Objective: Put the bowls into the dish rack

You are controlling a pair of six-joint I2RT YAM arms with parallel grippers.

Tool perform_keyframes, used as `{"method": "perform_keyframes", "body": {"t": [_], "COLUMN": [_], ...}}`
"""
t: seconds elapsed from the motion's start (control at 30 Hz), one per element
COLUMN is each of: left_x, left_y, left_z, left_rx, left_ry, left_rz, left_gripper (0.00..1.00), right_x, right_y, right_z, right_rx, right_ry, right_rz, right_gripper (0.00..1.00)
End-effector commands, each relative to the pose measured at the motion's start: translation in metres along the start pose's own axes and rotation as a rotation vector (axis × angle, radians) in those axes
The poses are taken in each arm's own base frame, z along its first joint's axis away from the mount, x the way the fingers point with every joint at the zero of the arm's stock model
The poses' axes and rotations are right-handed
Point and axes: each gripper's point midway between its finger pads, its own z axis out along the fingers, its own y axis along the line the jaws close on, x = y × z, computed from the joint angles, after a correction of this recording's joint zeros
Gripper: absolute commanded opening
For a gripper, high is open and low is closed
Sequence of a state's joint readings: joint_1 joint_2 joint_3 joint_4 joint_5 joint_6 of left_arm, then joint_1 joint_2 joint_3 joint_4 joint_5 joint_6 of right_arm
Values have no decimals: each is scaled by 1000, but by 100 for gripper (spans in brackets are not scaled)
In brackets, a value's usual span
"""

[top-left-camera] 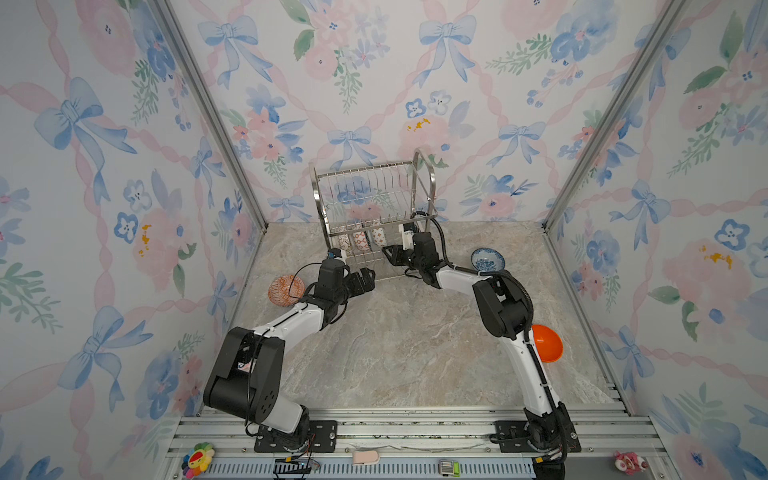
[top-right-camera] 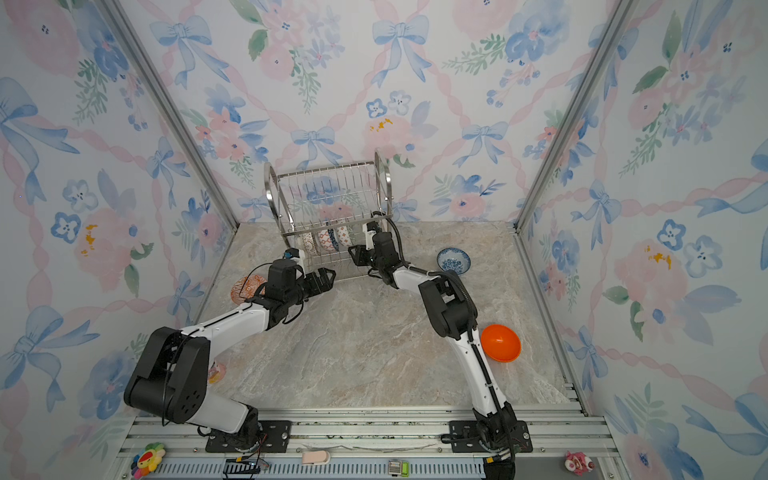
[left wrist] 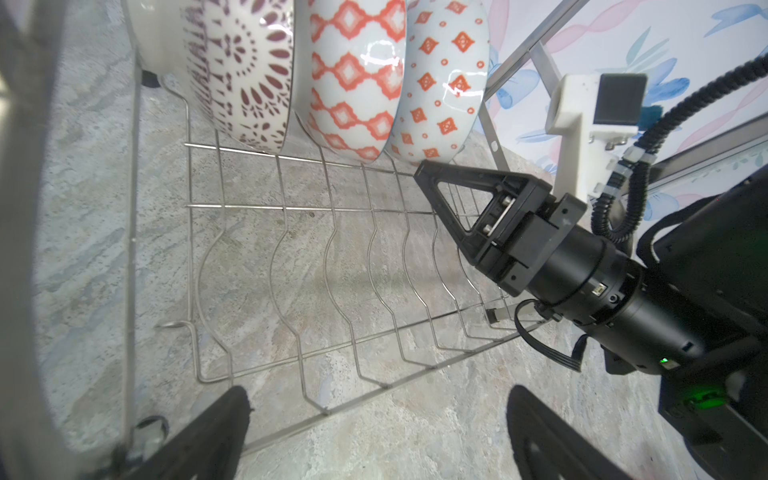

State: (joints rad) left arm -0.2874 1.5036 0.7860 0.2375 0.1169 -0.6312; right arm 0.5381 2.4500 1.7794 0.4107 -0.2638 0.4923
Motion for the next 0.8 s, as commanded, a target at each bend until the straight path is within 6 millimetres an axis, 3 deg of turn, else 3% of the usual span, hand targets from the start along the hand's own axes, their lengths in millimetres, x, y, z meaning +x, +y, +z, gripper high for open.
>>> {"method": "perform_keyframes", "body": {"t": [0.0,0.23,0.77], "left_x": [22,21,21], "left_y": [28,29,30], "left_z": [3,2,1], "left_rx": [-102,-108,-116], "left_ry": [79,75,75], "left_rz": [-10,-12,-6], "left_gripper": [98,98,98], "right_x": [-6,-8,-28], "right_y": [-8,-6,15], "right_z": [-5,-9,-31], "right_rx": [52,41,-33], "right_ry": [9,-6,-93], "right_rz": [-17,-8,47], "right_gripper": [34,35,47]}}
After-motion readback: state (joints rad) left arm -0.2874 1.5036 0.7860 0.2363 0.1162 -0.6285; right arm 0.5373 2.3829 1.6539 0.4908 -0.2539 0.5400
